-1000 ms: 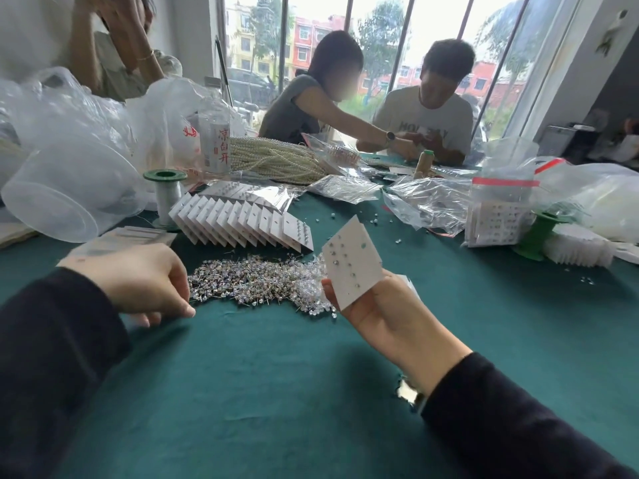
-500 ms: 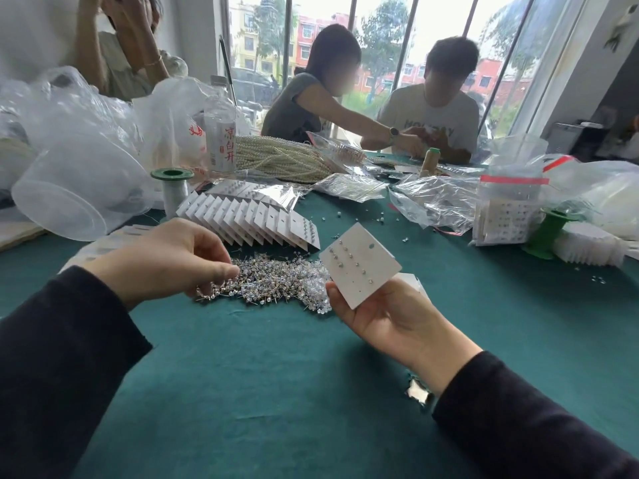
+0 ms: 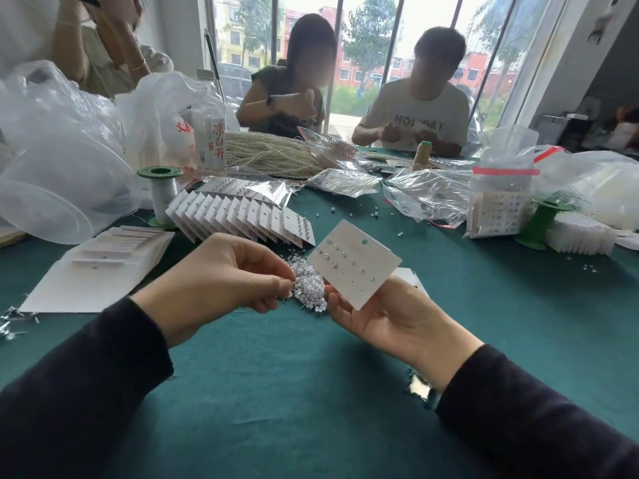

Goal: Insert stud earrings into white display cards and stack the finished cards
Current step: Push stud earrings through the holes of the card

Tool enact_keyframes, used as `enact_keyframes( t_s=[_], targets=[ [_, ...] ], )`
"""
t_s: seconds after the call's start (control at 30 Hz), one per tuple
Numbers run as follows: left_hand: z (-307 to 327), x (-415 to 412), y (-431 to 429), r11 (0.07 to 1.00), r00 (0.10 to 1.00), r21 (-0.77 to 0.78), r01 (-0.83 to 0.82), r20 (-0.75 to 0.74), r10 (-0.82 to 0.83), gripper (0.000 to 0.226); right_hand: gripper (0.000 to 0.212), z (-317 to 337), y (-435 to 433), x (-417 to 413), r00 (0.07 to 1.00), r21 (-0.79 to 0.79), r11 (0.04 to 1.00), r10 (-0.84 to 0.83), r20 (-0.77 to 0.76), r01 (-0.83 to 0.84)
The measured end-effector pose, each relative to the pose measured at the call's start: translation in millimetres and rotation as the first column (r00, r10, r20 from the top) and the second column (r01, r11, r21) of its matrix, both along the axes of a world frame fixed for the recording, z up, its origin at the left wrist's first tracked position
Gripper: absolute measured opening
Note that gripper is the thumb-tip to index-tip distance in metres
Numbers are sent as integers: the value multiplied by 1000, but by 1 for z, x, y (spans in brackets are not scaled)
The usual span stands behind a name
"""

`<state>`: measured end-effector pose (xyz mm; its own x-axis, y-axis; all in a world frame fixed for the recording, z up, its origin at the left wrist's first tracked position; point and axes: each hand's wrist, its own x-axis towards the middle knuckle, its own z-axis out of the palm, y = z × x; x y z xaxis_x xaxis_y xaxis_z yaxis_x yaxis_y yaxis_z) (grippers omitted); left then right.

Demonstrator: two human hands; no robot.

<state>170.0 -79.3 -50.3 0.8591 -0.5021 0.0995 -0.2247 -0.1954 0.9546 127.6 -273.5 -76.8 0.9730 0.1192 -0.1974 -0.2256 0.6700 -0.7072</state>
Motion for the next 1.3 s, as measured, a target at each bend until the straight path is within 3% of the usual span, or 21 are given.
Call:
enact_keyframes(
  t_s=[0.17, 0.27, 0.57, 0.77, 1.0, 1.1, 1.3],
  targets=[
    [-2, -19, -19, 979, 991, -168, 119, -44, -128, 20, 30, -3, -2, 0, 996, -42, 997, 72, 49, -70],
    [-4, -19, -24, 974, 995, -211, 82, -41, -93, 17, 25, -3, -1, 0, 985, -101, 987, 132, 112, -121],
    [-13, -19, -29, 980, 996, -189, 70, -48, -80, 9, 30, -5, 0, 1, 950, -230, 953, 245, 194, -198],
    [-11, -20, -29, 972, 998, -233, 11, -54, -24, 16, 39, -7, 0, 2, 951, -187, 962, 234, 202, -197],
    [-12, -19, -29, 978, 999, -210, 14, -31, -21, 16, 31, -8, 0, 3, 954, -209, 960, 227, 198, -185],
    [-14, -18, -29, 981, 1000, -194, 2, -4, -3, 6, 32, -8, 0, 3, 957, -211, 960, 224, 186, -184],
    [-16, -16, -30, 986, 996, -166, -12, 81, 26, 11, 37, -7, 1, 2, 963, -222, 959, 213, 165, -174]
  ],
)
